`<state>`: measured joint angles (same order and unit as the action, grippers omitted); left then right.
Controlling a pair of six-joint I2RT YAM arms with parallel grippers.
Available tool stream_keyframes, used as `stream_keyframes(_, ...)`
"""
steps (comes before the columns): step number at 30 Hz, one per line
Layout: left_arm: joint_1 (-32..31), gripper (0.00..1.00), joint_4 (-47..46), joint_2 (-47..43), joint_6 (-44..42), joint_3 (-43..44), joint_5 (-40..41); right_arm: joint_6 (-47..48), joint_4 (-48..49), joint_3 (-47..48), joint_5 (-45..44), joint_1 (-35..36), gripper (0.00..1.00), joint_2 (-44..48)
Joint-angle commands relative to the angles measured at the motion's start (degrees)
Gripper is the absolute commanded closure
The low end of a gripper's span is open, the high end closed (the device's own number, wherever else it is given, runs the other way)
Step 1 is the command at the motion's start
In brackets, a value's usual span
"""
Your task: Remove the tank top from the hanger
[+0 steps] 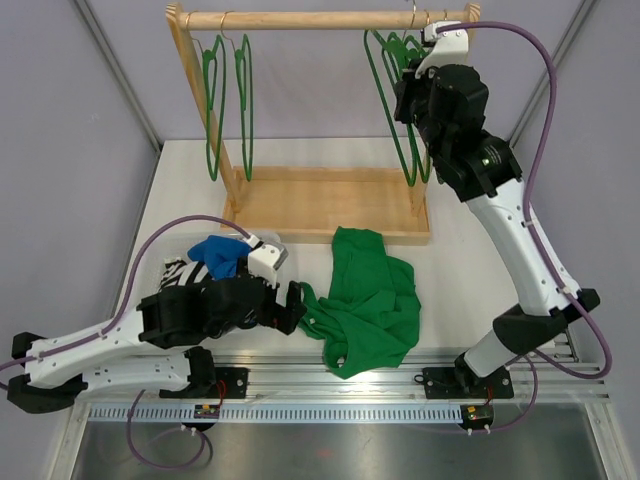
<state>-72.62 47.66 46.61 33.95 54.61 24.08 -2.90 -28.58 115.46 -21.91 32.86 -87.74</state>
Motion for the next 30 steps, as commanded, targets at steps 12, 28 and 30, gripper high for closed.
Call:
stream_keyframes(12,-0.3,0.01,-1.6,-4.5,-1.9,-2.2,2.2,-1.9,0.0,5.2,1.1,-4.6,0.91,-7.3)
stream_keyframes(28,-0.2,0.01,-25.6,23.0,-1.6,-0.8,2.1,-6.5,-1.3,-10.4,14.7,-4.6,0.01,19.3)
stream_keyframes(30,-0.2,0.01,-27.0,27.9,-2.0,2.0,0.0,-6.9,-2.5,-15.9,16.5,-4.6,0.01,25.9)
